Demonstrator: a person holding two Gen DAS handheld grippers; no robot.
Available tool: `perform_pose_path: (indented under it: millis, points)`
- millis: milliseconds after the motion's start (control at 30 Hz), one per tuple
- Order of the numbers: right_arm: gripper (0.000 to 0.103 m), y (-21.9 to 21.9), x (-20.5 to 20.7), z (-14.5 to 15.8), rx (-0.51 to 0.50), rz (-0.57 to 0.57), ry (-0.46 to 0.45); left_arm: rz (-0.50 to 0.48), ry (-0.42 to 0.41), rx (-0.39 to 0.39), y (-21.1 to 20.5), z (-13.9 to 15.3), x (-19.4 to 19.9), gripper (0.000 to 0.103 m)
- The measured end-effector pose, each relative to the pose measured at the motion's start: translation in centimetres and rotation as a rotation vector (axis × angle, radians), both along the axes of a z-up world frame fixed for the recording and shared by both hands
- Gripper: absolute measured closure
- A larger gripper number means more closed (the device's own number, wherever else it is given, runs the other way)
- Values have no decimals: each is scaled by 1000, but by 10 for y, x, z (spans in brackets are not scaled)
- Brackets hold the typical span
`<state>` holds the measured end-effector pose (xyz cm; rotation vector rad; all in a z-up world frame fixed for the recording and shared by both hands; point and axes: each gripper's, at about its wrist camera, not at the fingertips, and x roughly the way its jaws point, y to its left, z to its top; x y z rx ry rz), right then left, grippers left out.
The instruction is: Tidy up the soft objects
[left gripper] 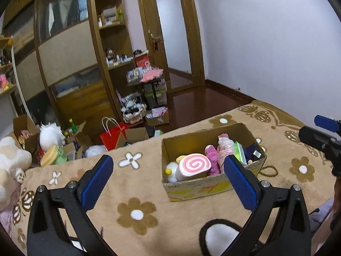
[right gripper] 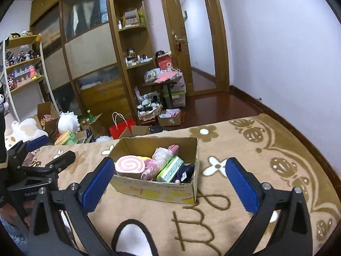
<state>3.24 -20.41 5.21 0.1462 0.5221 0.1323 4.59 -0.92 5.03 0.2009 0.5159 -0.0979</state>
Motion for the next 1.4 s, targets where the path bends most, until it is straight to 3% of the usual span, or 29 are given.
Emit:
perform_pose_path:
  millis: [267, 567, 1400]
  points:
    - [0, -14, -41, 15, 15, -24, -49, 4, -91, -8, 3, 24, -43, 1]
    - [0, -20, -62, 19, 25, -33, -73, 0, -106, -23, 3, 24, -70, 1]
    - [0, 0, -44, -16, -64, -11, 15, 19, -5, -7, 3, -26, -39, 1]
